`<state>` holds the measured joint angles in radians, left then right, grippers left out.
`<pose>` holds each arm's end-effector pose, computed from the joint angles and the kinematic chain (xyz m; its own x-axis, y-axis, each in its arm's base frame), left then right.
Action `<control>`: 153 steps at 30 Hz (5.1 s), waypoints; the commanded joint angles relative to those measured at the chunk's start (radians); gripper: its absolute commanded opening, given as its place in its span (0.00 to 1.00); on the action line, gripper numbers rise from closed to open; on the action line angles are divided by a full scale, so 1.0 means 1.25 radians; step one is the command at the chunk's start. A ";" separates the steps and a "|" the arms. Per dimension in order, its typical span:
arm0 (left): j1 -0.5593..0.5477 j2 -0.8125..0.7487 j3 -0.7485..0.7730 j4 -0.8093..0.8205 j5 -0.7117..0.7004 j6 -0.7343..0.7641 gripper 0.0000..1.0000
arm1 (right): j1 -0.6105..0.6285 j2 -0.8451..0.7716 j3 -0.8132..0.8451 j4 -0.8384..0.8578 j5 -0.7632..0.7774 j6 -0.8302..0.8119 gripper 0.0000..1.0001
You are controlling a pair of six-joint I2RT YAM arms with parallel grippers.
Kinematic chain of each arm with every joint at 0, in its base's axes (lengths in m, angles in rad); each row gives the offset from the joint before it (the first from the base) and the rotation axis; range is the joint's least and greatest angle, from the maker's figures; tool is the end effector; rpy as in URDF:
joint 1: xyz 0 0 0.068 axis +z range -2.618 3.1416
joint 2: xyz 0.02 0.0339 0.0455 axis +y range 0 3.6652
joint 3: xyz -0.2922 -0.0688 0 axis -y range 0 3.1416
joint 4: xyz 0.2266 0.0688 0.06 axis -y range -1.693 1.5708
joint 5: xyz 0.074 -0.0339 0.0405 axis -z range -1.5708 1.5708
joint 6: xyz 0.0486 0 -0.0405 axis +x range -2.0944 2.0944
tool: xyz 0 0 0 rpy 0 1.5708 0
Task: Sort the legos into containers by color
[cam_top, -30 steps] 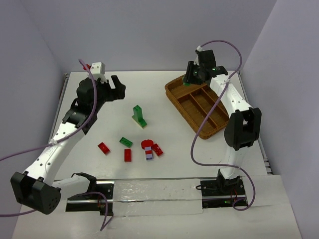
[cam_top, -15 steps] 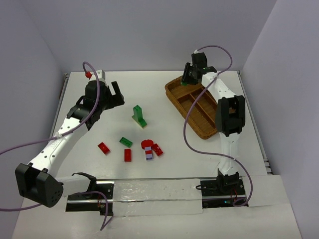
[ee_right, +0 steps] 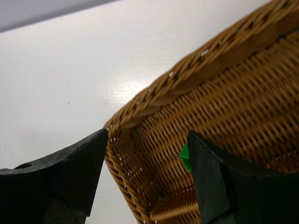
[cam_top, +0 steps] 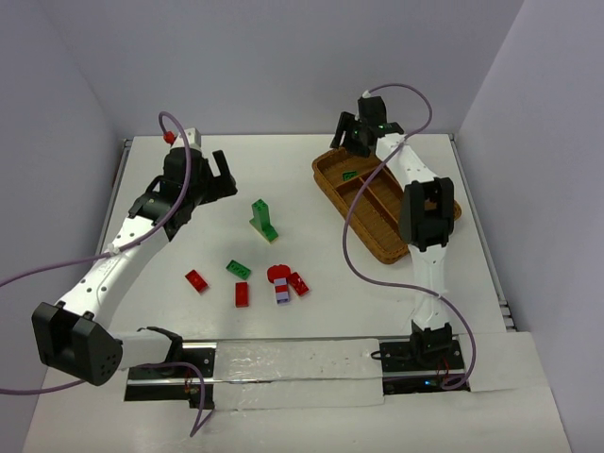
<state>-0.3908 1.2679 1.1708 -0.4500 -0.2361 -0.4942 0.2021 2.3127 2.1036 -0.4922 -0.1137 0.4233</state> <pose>0.2519 -0.0915 0.3671 -0.5115 -0.2880 -0.8096 -0.0647 0.9524 -0.2980 0.5328 0.1148 0.2617 -0.6931 0.2746 -0.6665 0.0004 0.9248 0.3806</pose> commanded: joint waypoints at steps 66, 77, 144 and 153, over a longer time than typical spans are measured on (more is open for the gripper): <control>0.012 -0.070 0.019 -0.010 -0.076 0.020 0.98 | 0.460 -0.175 -0.105 -0.091 0.004 -0.289 0.72; 0.013 -0.064 0.025 -0.010 -0.069 0.026 0.98 | 0.460 -0.169 -0.096 -0.090 -0.005 -0.279 0.75; -0.086 -0.080 -0.250 0.470 0.440 0.300 0.90 | 0.231 -0.326 -0.283 0.055 -0.568 0.009 0.00; -0.115 -0.044 -0.261 0.506 0.399 0.321 0.89 | 0.231 -0.333 -0.289 0.068 -0.572 0.027 0.00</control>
<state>-0.5207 1.2145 0.8185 0.0807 0.2897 -0.1227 0.4882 1.9773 1.7275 -0.4569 -0.7838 0.4351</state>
